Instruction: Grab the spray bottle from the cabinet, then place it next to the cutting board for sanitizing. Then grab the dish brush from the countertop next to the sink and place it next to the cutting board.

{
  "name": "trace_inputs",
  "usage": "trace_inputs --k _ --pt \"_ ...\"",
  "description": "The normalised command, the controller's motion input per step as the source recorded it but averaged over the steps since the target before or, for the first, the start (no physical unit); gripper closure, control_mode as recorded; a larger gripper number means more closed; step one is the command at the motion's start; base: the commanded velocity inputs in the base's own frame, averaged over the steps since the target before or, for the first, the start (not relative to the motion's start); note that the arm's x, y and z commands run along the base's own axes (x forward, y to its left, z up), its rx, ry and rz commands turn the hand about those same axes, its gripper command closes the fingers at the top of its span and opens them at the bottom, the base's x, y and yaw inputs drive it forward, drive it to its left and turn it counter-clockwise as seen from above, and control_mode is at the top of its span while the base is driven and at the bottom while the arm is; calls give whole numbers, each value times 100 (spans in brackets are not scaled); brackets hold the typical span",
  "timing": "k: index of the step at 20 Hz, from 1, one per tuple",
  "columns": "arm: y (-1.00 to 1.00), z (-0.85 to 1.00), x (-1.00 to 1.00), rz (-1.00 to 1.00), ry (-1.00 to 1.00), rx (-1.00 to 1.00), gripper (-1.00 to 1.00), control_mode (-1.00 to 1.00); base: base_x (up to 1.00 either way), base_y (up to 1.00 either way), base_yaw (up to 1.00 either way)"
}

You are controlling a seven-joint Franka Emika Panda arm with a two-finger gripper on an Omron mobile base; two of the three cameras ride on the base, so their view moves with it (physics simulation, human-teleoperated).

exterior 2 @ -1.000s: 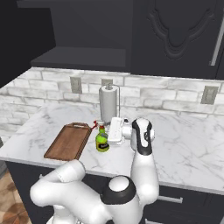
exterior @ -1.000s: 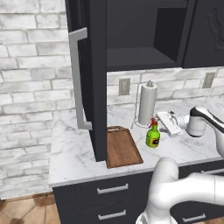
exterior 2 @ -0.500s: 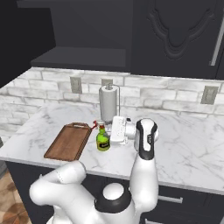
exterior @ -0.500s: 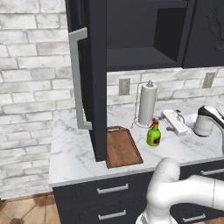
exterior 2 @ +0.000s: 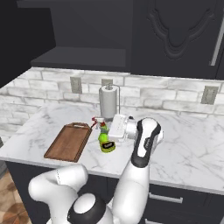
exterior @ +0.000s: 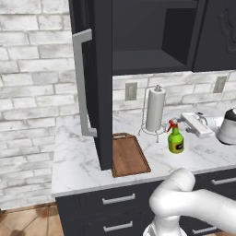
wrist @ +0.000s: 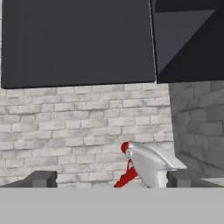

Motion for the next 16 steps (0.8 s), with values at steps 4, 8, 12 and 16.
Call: trace_inputs --k 4,8,12,16 --pt "1 0 -20 -14 7 -6 -100 -100 0 0 0" --pt "15 0 -3 -12 5 -7 -100 -100 0 0 0" --pt "40 1 0 -14 1 -9 -100 -100 0 0 0" --pt "25 3 0 -13 0 -2 -100 -100 0 0 0"
